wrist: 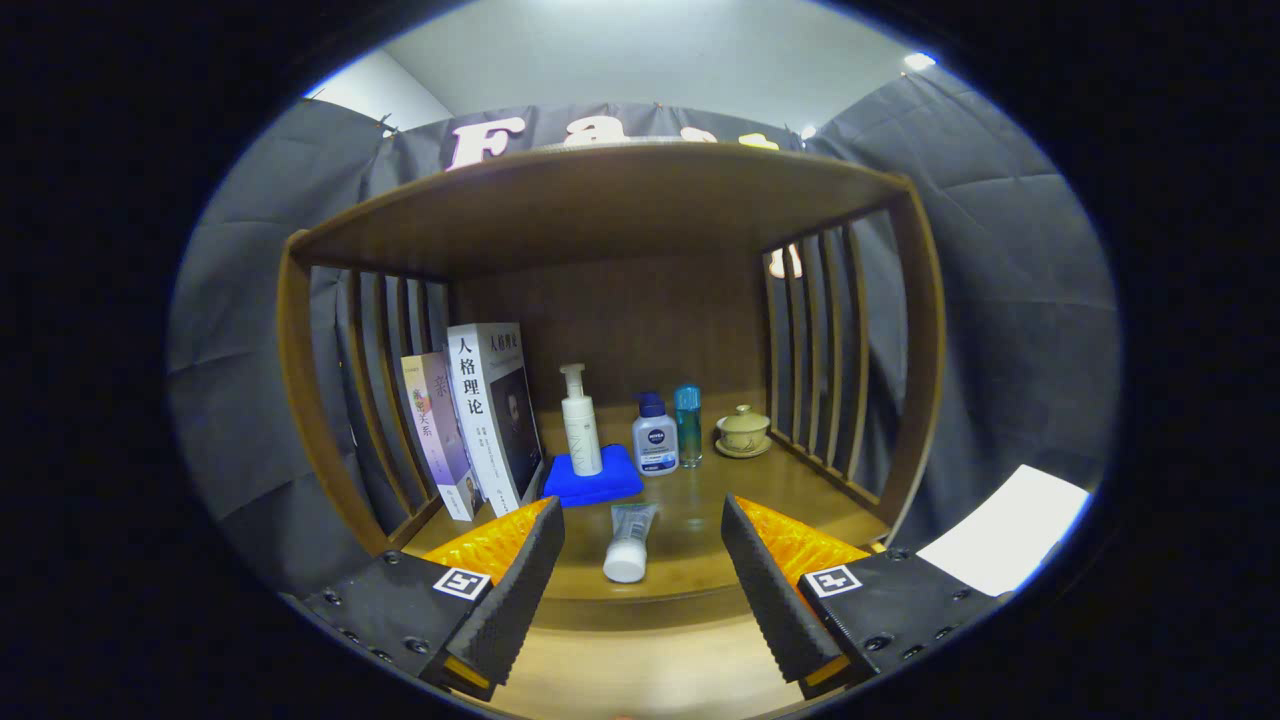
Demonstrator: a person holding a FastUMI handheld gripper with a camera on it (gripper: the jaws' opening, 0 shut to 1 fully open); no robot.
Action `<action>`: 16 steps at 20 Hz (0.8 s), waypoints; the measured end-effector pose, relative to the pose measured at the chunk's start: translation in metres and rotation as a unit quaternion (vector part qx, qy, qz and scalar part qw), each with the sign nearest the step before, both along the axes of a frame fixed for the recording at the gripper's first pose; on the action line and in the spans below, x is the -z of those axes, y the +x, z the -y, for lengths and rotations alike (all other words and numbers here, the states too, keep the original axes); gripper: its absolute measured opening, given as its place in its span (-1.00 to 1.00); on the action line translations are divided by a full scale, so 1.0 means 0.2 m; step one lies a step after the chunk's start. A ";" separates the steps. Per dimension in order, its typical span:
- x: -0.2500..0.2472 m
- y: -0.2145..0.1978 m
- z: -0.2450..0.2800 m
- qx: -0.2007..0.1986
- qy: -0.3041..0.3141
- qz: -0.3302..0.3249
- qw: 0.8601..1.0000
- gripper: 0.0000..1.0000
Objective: Pull open the drawer, take out the items inside it, and place them on the countertop above the cabinet.
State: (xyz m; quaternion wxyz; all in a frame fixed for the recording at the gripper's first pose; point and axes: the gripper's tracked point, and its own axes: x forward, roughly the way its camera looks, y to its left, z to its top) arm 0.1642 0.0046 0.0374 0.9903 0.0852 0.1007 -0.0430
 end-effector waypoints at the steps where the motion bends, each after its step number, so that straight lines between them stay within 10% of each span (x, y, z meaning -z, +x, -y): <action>1: -0.01 -0.04 0.00 0.001 -0.010 0.006 1.000 0.96; 16: 0.06 -0.63 -0.13 -0.029 -0.017 0.086 0.996 0.96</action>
